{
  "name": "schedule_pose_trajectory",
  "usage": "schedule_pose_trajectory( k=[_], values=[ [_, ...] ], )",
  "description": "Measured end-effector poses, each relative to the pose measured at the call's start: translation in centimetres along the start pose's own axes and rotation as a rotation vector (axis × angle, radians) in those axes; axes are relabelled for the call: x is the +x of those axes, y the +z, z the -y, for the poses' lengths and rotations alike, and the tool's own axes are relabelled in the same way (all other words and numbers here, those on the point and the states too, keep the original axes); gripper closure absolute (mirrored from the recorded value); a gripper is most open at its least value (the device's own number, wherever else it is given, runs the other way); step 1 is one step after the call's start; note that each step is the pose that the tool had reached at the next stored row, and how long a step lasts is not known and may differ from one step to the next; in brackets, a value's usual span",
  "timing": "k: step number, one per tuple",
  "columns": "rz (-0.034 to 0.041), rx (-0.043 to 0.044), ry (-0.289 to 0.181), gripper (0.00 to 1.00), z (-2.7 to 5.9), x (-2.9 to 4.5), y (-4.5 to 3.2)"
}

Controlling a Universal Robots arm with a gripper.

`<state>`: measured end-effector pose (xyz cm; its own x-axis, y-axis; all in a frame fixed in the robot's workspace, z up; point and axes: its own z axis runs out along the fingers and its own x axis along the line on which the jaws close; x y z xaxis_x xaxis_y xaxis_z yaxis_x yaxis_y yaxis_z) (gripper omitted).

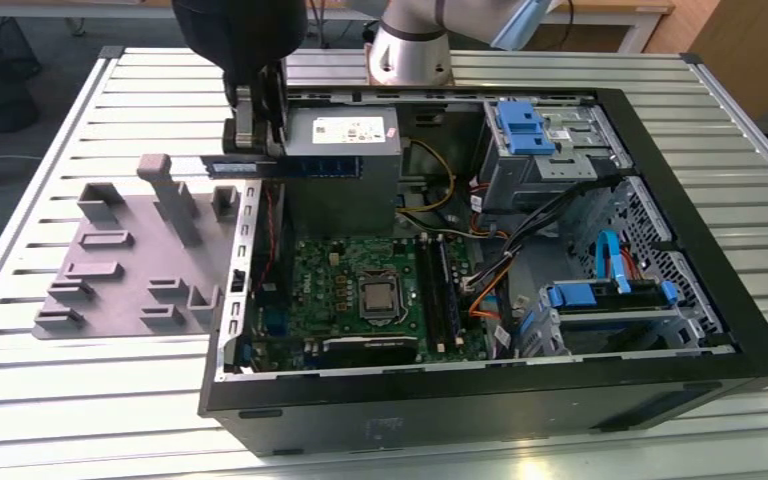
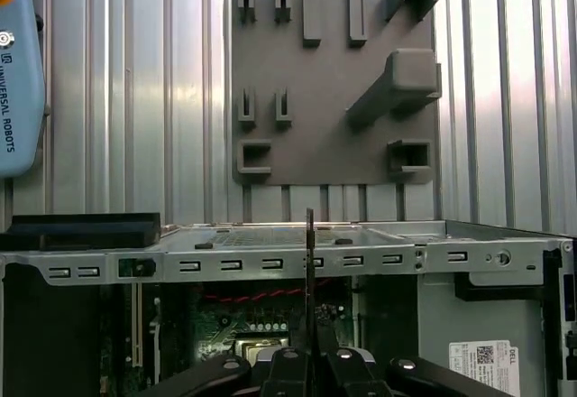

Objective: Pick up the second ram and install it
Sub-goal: 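Pick up the second ram and move it above second insertion slot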

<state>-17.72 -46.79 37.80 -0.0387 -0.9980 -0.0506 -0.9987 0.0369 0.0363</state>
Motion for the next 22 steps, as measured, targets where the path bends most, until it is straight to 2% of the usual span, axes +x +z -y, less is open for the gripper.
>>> schedule_pose_trajectory(
  k=[22],
  values=[
    [0.0001,0.0001,0.000,0.86,3.87,-0.15,-0.13]
  ],
)
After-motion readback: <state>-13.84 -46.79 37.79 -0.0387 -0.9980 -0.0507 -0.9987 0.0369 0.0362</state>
